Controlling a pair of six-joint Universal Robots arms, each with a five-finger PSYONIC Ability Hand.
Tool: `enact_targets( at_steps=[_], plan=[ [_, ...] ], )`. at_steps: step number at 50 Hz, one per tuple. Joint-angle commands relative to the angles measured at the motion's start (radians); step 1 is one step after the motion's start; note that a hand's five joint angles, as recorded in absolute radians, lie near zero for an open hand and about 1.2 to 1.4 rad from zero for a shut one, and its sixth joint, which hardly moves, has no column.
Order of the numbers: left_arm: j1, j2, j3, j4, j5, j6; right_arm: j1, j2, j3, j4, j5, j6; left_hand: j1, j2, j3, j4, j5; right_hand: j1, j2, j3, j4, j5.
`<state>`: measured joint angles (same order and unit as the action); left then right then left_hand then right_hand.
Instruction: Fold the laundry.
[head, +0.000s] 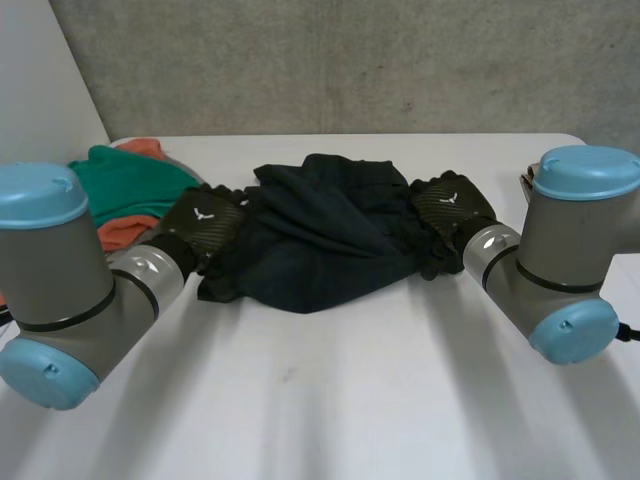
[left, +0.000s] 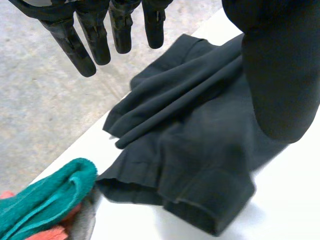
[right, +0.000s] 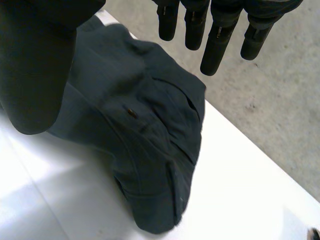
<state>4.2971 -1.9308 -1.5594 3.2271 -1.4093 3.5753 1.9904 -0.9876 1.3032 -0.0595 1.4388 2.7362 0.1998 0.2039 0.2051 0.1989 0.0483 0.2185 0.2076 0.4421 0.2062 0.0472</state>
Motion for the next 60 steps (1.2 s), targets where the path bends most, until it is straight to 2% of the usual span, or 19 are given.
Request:
enact_targets(
  at_steps=[1, 9, 10, 12, 13, 15, 17, 22, 25, 29, 31, 38, 39, 40, 43, 44, 51, 55, 60],
  plan=[
    [-0.031, -0.072, 0.051, -0.138, -0.004, 0.083, -0.015, 0.096, -0.062, 0.018, 0.025, 0.010, -0.008, -0.012, -0.013, -0.007, -0.031, 0.102, 0.113, -0.122, 0.114, 0.099],
    [-0.034, -0.223, 0.134, -0.138, -0.042, 0.158, -0.010, 0.187, -0.105, -0.065, 0.025, 0.025, 0.207, 0.203, 0.202, 0.208, 0.184, 0.390, 0.401, 0.167, 0.402, 0.387],
    [-0.036, -0.235, 0.143, -0.138, -0.046, 0.161, -0.010, 0.190, -0.108, -0.068, 0.026, 0.025, 0.268, 0.264, 0.263, 0.269, 0.245, 0.481, 0.492, 0.257, 0.493, 0.477],
    [-0.036, -0.252, 0.160, -0.136, -0.056, 0.169, -0.012, 0.193, -0.110, -0.079, 0.031, 0.028, 0.505, 0.501, 0.500, 0.506, 0.482, 0.794, 0.805, 0.570, 0.806, 0.791],
    [-0.037, -0.257, 0.176, -0.133, -0.059, 0.169, -0.015, 0.188, -0.111, -0.082, 0.038, 0.030, 0.812, 0.808, 0.807, 0.813, 0.789, 1.101, 1.112, 0.877, 1.113, 1.098],
    [-0.042, -0.251, 0.188, -0.133, -0.068, 0.168, -0.015, 0.173, -0.107, -0.082, 0.049, 0.031, 1.128, 1.124, 1.122, 1.128, 1.105, 1.178, 1.189, 0.954, 1.190, 1.175],
    [-0.049, -0.231, 0.200, -0.133, -0.074, 0.152, -0.016, 0.132, -0.098, -0.076, 0.061, 0.033, 1.196, 1.192, 1.191, 1.197, 1.173, 1.178, 1.189, 0.954, 1.190, 1.175],
    [-0.072, -0.107, 0.182, -0.118, -0.074, 0.083, -0.015, -0.012, -0.050, -0.037, 0.058, 0.020, 1.196, 1.192, 1.191, 1.197, 1.173, 1.178, 1.189, 0.954, 1.190, 1.175],
    [-0.082, 0.100, 0.156, -0.083, -0.080, -0.025, -0.036, -0.165, -0.050, -0.028, 0.052, 0.007, 1.196, 1.192, 1.191, 1.197, 1.173, 1.178, 1.189, 0.954, 1.190, 1.175],
    [-0.083, 0.255, 0.167, -0.053, -0.079, -0.122, -0.048, -0.224, -0.122, -0.040, 0.012, -0.003, 1.196, 1.192, 1.191, 1.197, 1.173, 1.178, 1.189, 0.954, 1.190, 1.175],
    [-0.088, 0.248, 0.180, -0.053, -0.083, -0.145, -0.039, -0.200, -0.182, -0.030, -0.001, -0.010, 1.196, 1.192, 1.191, 1.197, 1.173, 1.178, 1.189, 0.954, 1.190, 1.175],
    [-0.089, 0.098, 0.236, -0.114, -0.105, -0.136, 0.001, 0.004, -0.447, 0.239, 0.009, -0.082, 1.196, 1.192, 1.191, 1.197, 1.173, 1.178, 1.189, 0.954, 1.190, 1.175],
    [-0.089, 0.064, 0.228, -0.148, -0.102, -0.142, 0.028, 0.035, -0.485, 0.298, 0.009, -0.101, 0.886, 0.882, 0.880, 0.887, 0.863, 1.178, 1.189, 0.954, 1.190, 1.175],
    [-0.091, 0.050, 0.222, -0.161, -0.099, -0.147, 0.043, 0.046, -0.498, 0.320, 0.011, -0.110, 0.694, 0.690, 0.688, 0.695, 0.671, 1.178, 1.189, 0.954, 1.190, 1.175],
    [-0.112, 0.009, 0.196, -0.202, -0.082, -0.189, 0.074, 0.067, -0.513, 0.377, 0.038, -0.136, 0.171, 0.167, 0.166, 0.172, 0.148, 1.178, 1.189, 0.954, 1.190, 1.175],
    [-0.122, 0.003, 0.191, -0.211, -0.080, -0.208, 0.074, 0.067, -0.510, 0.376, 0.048, -0.135, 0.094, 0.090, 0.088, 0.095, 0.071, 1.178, 1.189, 0.954, 1.190, 1.175],
    [-0.148, -0.072, 0.182, -0.266, -0.045, -0.429, 0.091, -0.031, -0.417, 0.285, 0.130, -0.044, -0.001, -0.005, -0.006, 0.000, -0.024, 1.178, 1.189, 0.954, 1.190, 1.175],
    [-0.163, -0.115, 0.188, -0.292, -0.001, -0.481, 0.094, -0.135, -0.346, 0.228, 0.127, 0.048, 0.002, -0.002, -0.003, 0.003, -0.021, 1.178, 1.189, 0.954, 1.190, 1.175],
    [-0.200, -0.154, 0.203, -0.313, 0.027, -0.487, 0.123, -0.236, -0.279, 0.185, 0.114, 0.157, 0.008, 0.004, 0.002, 0.009, -0.015, 1.178, 1.189, 0.954, 1.190, 1.175]
  ],
)
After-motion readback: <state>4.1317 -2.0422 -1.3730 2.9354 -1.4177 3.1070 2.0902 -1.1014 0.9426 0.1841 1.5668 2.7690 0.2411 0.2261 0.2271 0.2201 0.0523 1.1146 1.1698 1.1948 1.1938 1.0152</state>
